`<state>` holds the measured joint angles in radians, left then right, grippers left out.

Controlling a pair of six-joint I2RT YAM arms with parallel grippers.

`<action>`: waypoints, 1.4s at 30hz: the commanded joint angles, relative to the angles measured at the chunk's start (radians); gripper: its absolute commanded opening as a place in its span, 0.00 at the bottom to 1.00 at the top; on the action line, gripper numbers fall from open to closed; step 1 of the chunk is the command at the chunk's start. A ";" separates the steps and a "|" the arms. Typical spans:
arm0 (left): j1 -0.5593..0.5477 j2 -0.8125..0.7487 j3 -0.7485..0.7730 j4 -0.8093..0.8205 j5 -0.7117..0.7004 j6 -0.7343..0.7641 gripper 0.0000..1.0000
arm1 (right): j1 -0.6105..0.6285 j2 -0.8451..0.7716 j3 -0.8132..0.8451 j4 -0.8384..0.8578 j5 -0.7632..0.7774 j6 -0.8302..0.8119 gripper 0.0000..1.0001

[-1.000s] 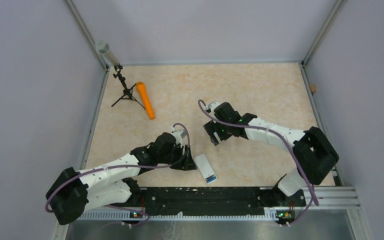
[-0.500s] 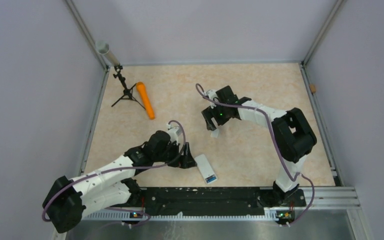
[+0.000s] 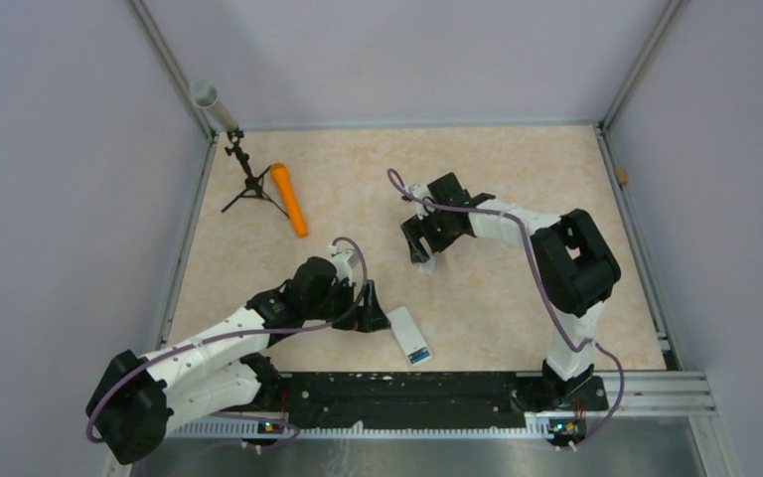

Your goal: Load the batteries into the remote control

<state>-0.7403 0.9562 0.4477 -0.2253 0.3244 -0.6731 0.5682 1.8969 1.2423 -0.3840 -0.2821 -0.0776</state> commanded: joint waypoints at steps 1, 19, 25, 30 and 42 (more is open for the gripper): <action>0.008 -0.002 -0.004 0.045 0.012 0.014 0.99 | -0.001 -0.048 -0.056 0.013 -0.036 0.022 0.74; 0.014 0.016 -0.019 0.073 0.031 0.000 0.99 | 0.093 -0.154 -0.223 0.055 0.104 0.046 0.69; 0.014 0.012 -0.022 0.076 0.032 -0.004 0.99 | 0.093 -0.162 -0.169 0.007 0.168 0.034 0.69; 0.014 0.014 -0.023 0.081 0.034 -0.006 0.99 | 0.094 -0.157 -0.135 0.008 0.180 0.012 0.69; 0.016 0.016 -0.031 0.086 0.037 -0.005 0.99 | 0.084 -0.087 -0.092 0.033 0.042 -0.018 0.70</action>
<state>-0.7280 0.9718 0.4286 -0.1791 0.3508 -0.6785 0.6533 1.7782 1.0962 -0.3637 -0.1944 -0.0742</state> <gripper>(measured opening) 0.986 0.694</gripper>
